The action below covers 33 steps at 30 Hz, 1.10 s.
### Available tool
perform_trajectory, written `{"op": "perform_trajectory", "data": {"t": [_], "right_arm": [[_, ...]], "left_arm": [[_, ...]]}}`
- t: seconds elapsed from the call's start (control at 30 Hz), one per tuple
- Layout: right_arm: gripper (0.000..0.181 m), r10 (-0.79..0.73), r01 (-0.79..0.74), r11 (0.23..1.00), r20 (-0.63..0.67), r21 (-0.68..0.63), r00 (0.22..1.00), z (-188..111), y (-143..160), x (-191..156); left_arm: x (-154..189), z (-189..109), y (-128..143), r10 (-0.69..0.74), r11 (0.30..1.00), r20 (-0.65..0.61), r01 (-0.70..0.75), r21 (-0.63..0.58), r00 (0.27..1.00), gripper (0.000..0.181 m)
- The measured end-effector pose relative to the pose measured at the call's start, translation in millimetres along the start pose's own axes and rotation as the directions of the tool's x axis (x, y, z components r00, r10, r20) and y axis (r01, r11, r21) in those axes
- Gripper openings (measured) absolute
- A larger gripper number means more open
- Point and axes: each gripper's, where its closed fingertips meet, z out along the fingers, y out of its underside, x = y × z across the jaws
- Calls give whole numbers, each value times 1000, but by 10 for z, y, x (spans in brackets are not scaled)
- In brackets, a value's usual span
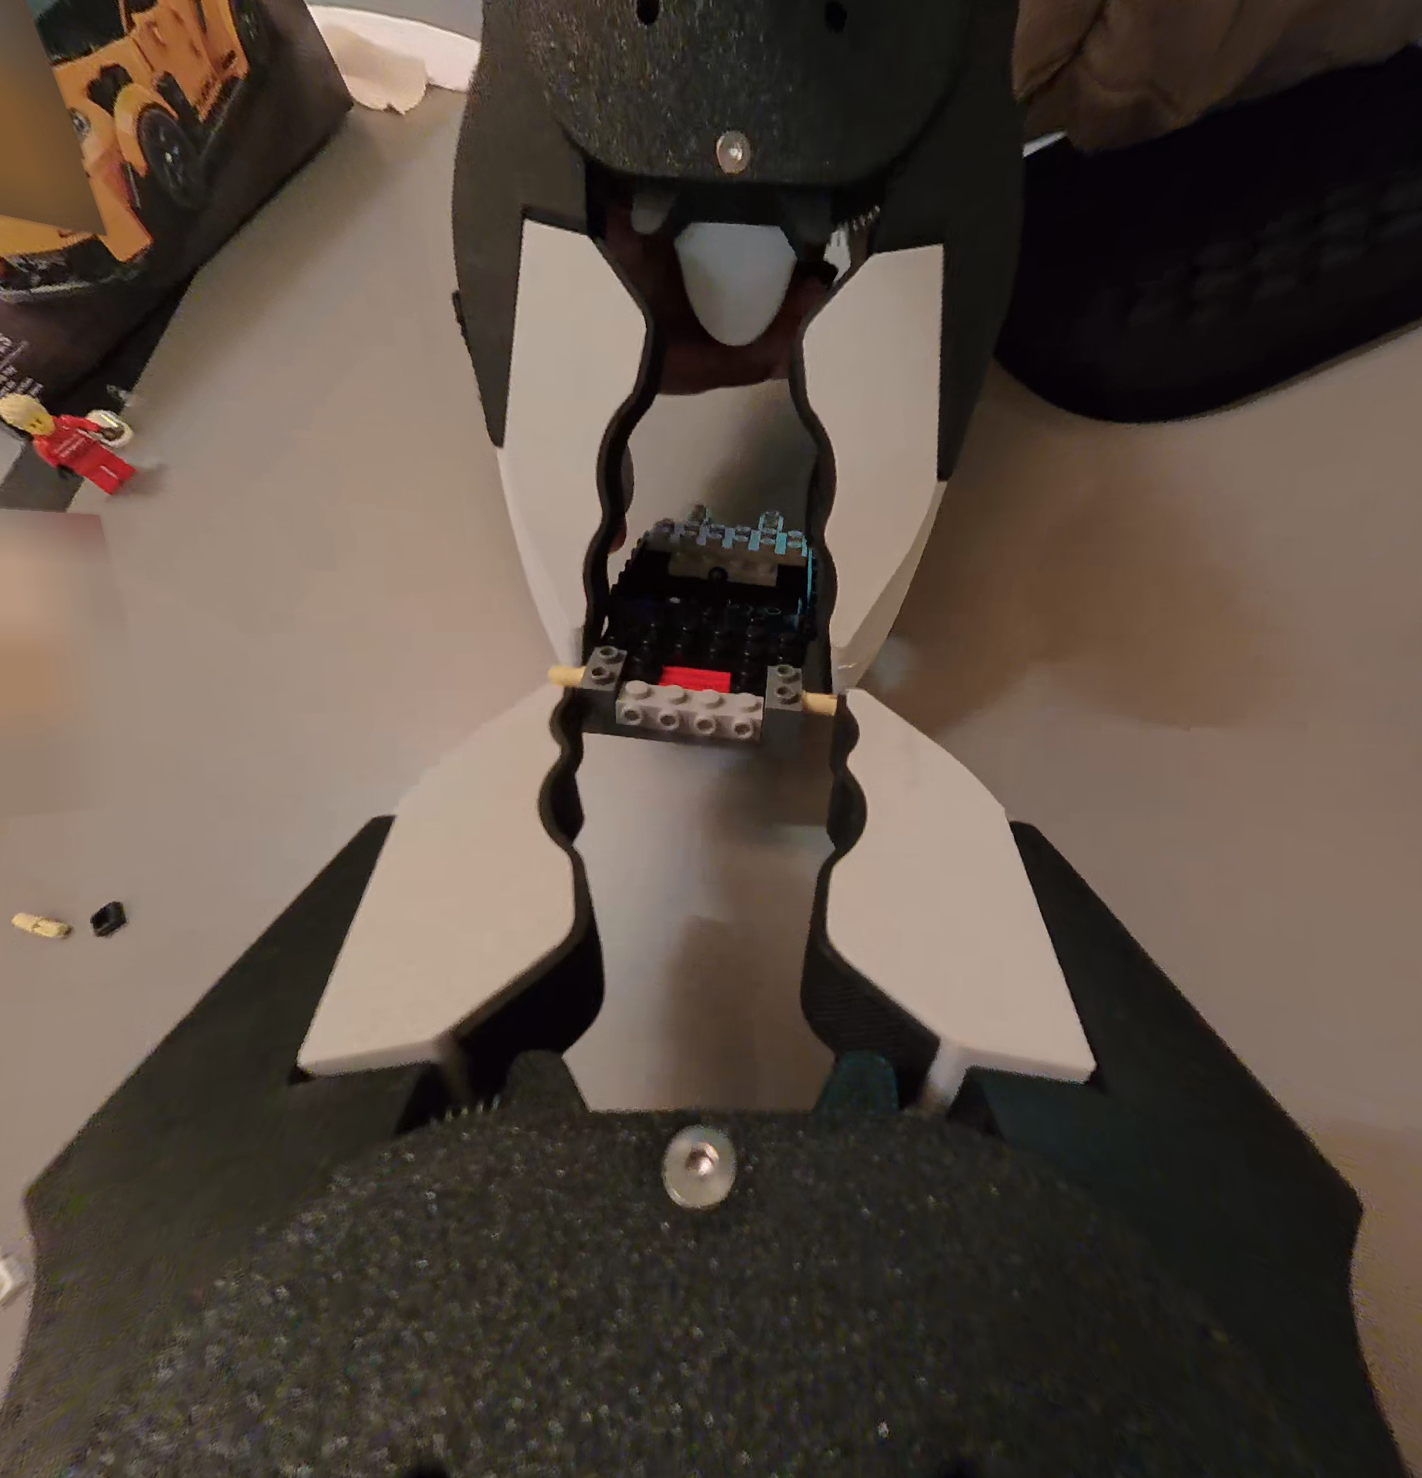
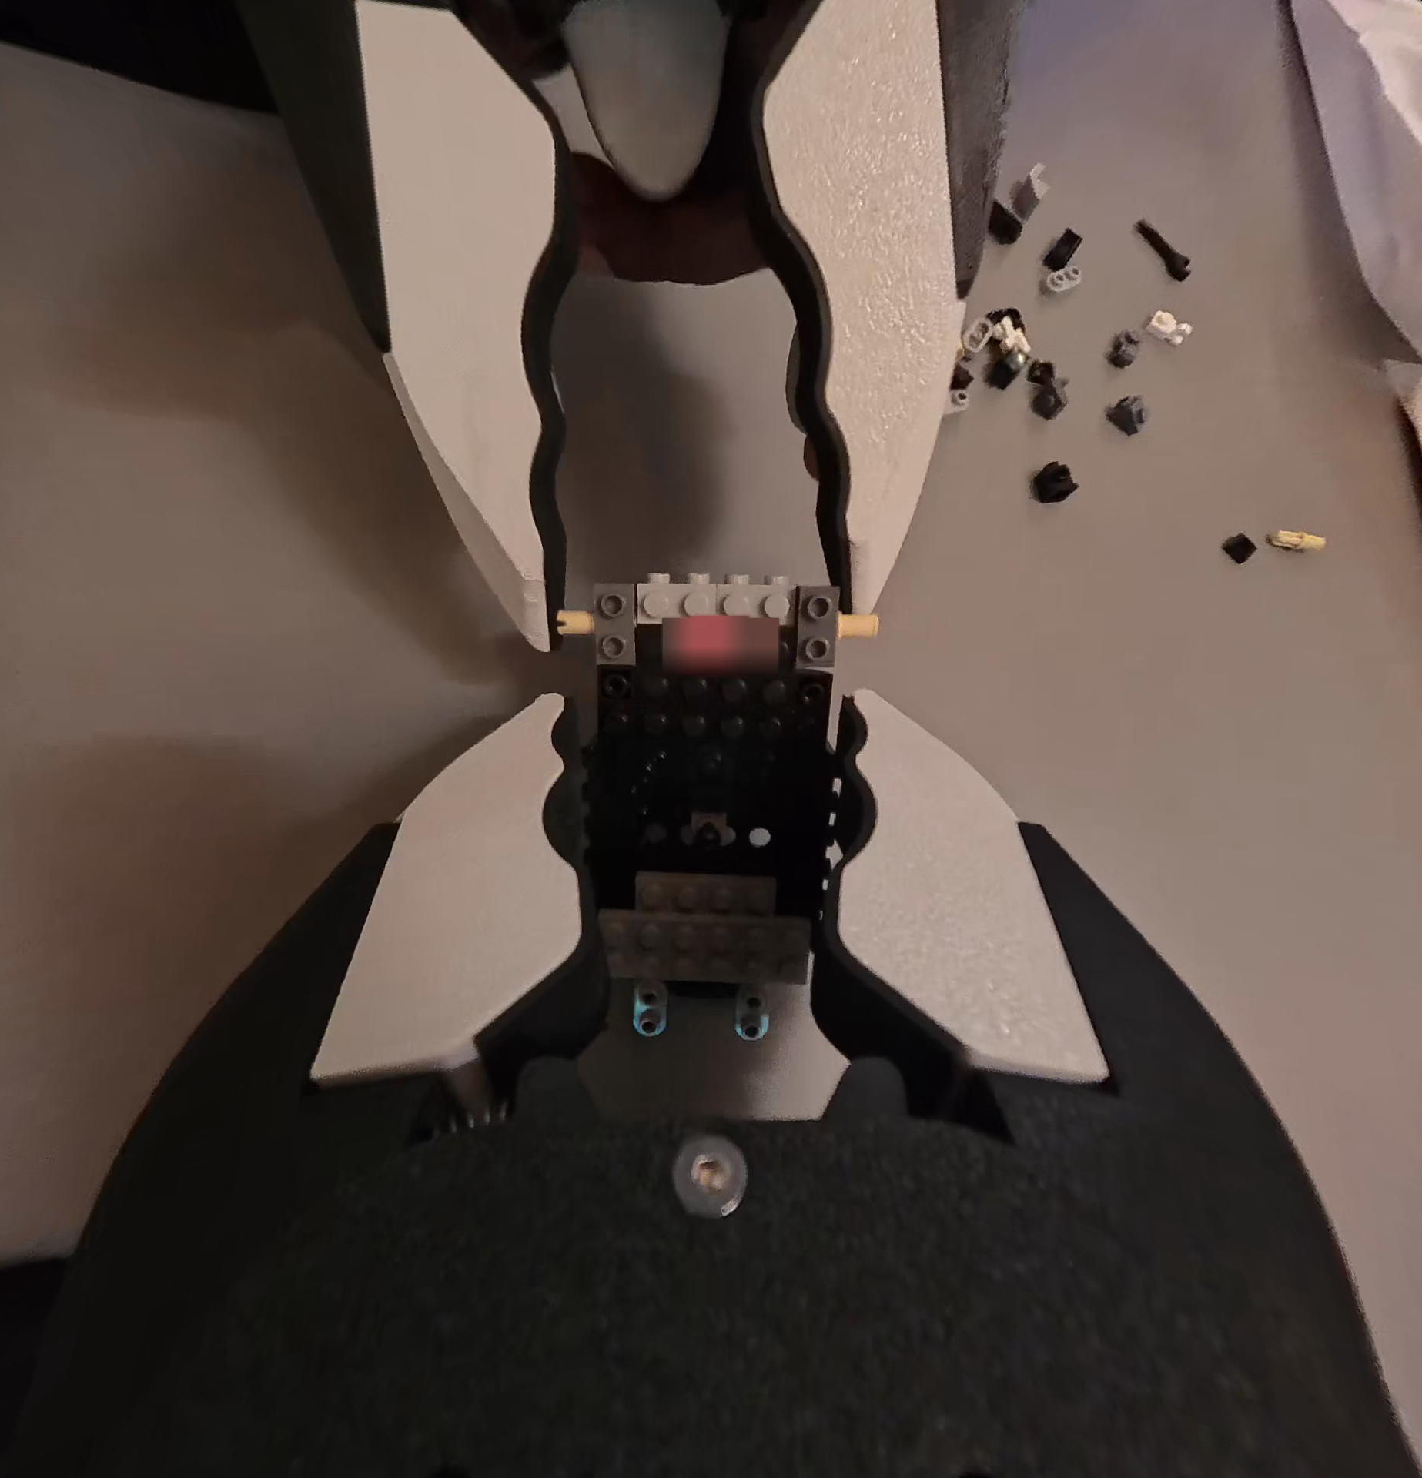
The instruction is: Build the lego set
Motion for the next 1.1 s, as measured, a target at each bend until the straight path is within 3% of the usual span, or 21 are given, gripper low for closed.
{"op": "perform_trajectory", "data": {"t": [0.13,0.23,0.33,0.5,0.67,0.73,0.77,0.93,1.03,1.1], "right_arm": [[62,13,-12,996,15,-90,1000,86,96,7],[68,65,-51,989,97,-140,993,147,142,-25],[72,130,-103,986,207,-134,970,26,118,-5],[41,229,-174,963,287,-205,930,-173,235,312],[27,227,-94,926,339,-366,913,-19,417,235],[14,215,-77,925,348,-371,913,8,397,190],[4,201,-63,920,328,-388,923,21,420,199],[3,71,0,933,183,-361,981,-38,348,283],[3,-82,63,951,-52,-304,995,-170,172,478],[3,-197,140,955,-208,-261,958,-282,35,536]], "left_arm": [[-20,47,165,-25,998,0,25,-50,1000,59],[-14,58,315,-36,995,-8,35,-99,999,59],[-9,33,378,-47,993,-11,46,-112,999,59],[-9,17,448,-73,990,-18,71,-122,997,60],[7,-10,509,-93,986,-27,88,-145,995,64],[-1,-42,513,-102,985,-28,97,-139,994,66],[-9,-60,506,-109,986,-29,105,-133,994,66],[-69,-131,377,-185,982,-36,184,-51,982,60],[-79,-143,218,-274,960,-66,277,32,959,57],[-92,-148,97,-358,926,-103,367,90,928,56]]}}
